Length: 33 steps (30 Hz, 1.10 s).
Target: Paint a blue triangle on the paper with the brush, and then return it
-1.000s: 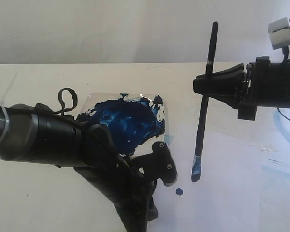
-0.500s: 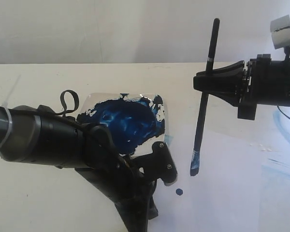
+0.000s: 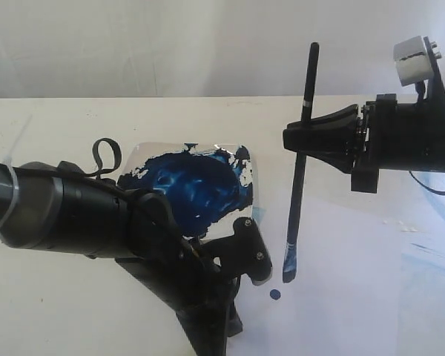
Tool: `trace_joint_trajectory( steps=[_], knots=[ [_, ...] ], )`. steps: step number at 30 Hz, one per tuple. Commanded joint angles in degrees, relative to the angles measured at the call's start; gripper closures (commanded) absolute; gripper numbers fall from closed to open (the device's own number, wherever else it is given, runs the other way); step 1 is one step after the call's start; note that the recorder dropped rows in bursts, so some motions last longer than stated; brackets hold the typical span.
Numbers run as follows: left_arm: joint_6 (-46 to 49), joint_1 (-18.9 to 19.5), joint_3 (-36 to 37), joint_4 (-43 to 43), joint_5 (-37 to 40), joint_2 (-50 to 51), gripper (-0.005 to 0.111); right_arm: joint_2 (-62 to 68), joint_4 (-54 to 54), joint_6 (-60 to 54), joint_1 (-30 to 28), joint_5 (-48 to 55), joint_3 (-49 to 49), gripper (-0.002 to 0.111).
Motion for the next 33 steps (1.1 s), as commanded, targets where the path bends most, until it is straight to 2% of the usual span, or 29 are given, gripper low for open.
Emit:
trace_joint_trajectory(
  steps=[1,17,25,33],
  knots=[
    [0.1,-0.1,0.2,-0.6,0.7,-0.2,0.107,0.5,0.6,-0.8,0.1,0.9,0.2,0.108],
    [-0.1,-0.1,0.2,-0.6,0.8,1.8,0.107,1.6,2.5,-0.9,0.2,0.9,0.2,0.108],
    [-0.1,-0.1,0.2,-0.6,0.8,1.8,0.107,2.8,2.7,-2.9,4.0,0.9,0.2,0.108],
    [-0.1,-0.1,0.2,-0.6,0.8,1.8,0.107,3.4,2.5,-2.8,4.0,0.9,0.2,0.108]
  ],
)
